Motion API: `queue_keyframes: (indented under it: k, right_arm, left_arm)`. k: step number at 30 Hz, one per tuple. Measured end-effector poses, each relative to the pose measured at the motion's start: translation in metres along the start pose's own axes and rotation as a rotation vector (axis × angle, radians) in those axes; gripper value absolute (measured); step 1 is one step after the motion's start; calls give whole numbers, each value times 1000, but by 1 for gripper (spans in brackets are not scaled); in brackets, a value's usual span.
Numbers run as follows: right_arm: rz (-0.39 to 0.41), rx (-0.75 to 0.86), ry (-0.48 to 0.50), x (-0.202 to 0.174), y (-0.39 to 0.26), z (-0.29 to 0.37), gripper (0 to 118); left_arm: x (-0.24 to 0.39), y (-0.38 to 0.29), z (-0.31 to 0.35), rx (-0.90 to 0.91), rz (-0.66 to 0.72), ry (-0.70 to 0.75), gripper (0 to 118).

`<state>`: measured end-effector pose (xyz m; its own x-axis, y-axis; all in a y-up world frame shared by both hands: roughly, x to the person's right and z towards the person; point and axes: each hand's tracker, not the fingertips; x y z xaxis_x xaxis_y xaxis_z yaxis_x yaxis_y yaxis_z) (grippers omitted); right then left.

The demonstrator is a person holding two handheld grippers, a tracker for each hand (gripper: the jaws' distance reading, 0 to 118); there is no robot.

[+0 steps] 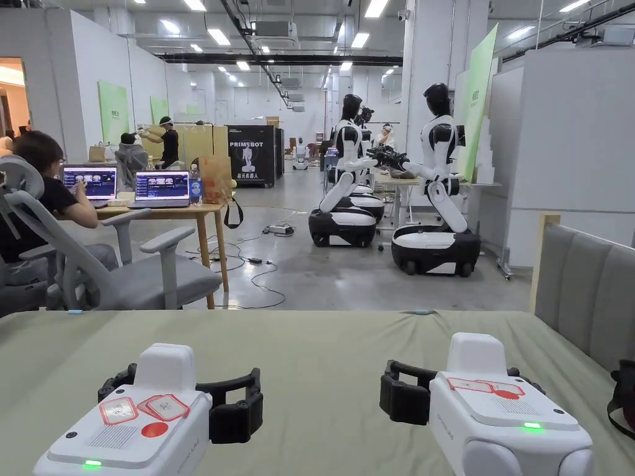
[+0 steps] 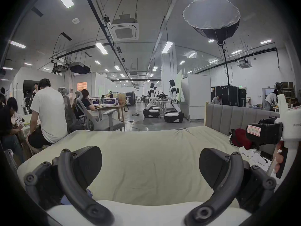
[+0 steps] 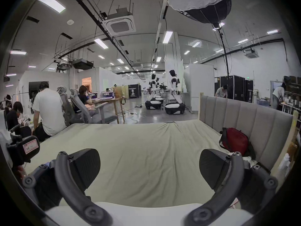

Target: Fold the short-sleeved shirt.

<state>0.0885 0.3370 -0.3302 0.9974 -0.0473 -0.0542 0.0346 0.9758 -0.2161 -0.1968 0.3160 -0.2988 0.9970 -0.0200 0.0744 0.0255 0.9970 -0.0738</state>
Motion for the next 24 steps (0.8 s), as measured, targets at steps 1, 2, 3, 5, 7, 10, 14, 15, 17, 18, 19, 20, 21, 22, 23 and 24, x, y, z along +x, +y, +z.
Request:
queue_keyframes:
  k: [1, 2, 3, 5, 7, 10, 14, 15, 17, 18, 19, 20, 21, 22, 23, 24]
  right_arm:
    - [0, -2, -5, 0, 0, -1, 118]
    - [-3, -2, -8, 1, 1, 0, 118]
    - [-8, -1, -6, 2, 1, 0, 118]
    - [-25, -9, 3, 4, 2, 1, 118]
    - [-41, -16, 15, 7, 2, 1, 118]
    - [-43, -20, 13, 7, 1, 2, 118]
    - [-40, -25, 26, 7, 0, 4, 118]
    - [-41, -23, 32, 7, 0, 4, 118]
    - [-45, -23, 42, 6, 0, 5, 118]
    - [-45, -21, 43, 6, 0, 5, 118]
    - [-40, -14, 36, 4, 0, 6, 118]
    - [-27, -1, 12, 2, -1, 6, 118]
    - [-17, 3, -9, 0, -1, 6, 118]
    - [-9, 3, -16, -1, -2, 5, 118]
    - [9, 12, -6, -1, -2, 5, 118]
    - [18, 16, 8, 0, -1, 5, 118]
  left_arm:
    - [0, 0, 0, 1, -1, 0, 118]
    - [0, 0, 1, 2, -1, 2, 118]
    - [0, 0, 1, 3, -1, 2, 118]
    - [0, 1, 1, 3, 1, 2, 118]
    - [-1, 1, 2, 7, 2, 6, 118]
    - [0, 0, 3, 5, 6, 5, 118]
    - [0, 0, 3, 5, 5, 5, 118]
    - [0, 0, 3, 6, 7, 7, 118]
    - [0, 1, 4, 9, 11, 7, 118]
    - [0, 1, 4, 9, 11, 7, 118]
    - [0, 1, 4, 8, 11, 7, 118]
    - [0, 1, 4, 6, 11, 9, 118]
    - [0, 1, 4, 6, 12, 9, 118]
    - [-1, 1, 4, 6, 15, 9, 118]
    - [-1, 0, 4, 6, 17, 10, 118]
    - [-1, 0, 4, 7, 18, 12, 118]
